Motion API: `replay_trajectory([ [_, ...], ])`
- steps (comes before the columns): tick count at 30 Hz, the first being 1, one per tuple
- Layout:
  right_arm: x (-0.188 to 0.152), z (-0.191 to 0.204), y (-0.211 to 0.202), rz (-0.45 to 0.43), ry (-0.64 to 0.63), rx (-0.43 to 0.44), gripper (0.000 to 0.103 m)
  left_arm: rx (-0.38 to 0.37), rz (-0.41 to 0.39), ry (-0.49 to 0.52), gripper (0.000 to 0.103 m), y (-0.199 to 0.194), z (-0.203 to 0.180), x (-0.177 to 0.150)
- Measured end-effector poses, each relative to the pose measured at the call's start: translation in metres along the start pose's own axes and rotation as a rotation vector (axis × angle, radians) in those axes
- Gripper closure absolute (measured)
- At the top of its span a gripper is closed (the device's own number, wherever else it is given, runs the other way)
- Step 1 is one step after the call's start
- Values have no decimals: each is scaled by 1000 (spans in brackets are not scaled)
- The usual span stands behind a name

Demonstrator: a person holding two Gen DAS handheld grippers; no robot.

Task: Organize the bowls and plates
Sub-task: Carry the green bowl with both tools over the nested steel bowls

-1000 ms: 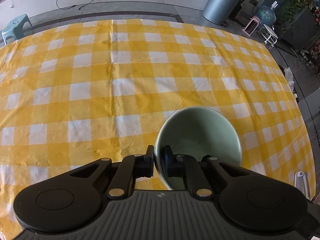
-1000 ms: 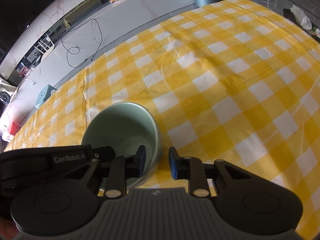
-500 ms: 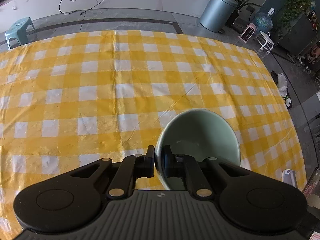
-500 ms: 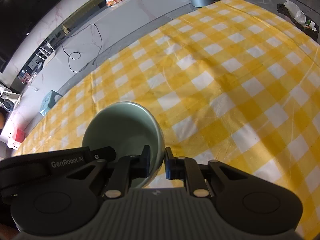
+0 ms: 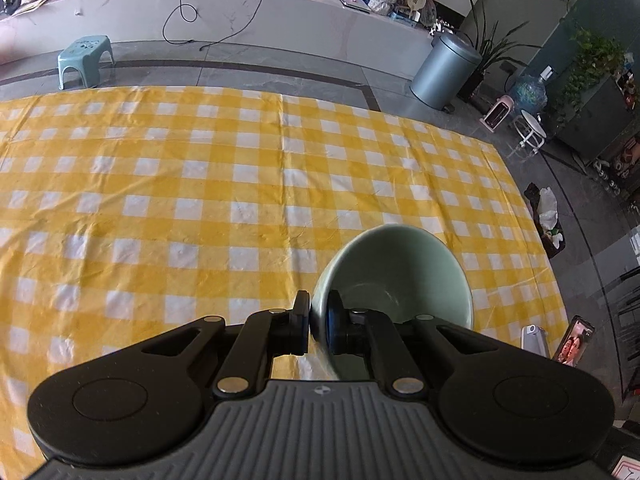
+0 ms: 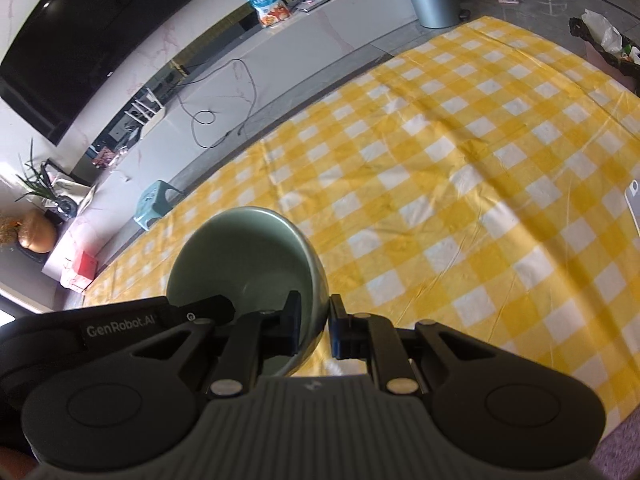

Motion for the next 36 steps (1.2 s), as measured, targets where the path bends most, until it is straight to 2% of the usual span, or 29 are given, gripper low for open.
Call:
replay_trajectory([
  [7,-39,27,-30,9,-37,44,92,6,-45,-45,94,-36,26,-31],
  [15,-72,33,-54,17,-65,44,93,-37,-40,-127,93,-53,44,-74],
  [25,-104,21,-56,70,-71,28,94,-42,-23,-189,93,-49,58,-111],
  [36,-114,9,-41,114,-58,12,95,-19,12,-192,93,-31,62,-121],
])
Point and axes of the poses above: each gripper's, at about its wrist camera, not at the fingertips, and y roughly the way its jaws point, z to its left, x to its top, the point moved 10 cm from there along y, roughly the way its jaws point, and after that the axes turned 12 degrees about x, right-handed, at the moved point
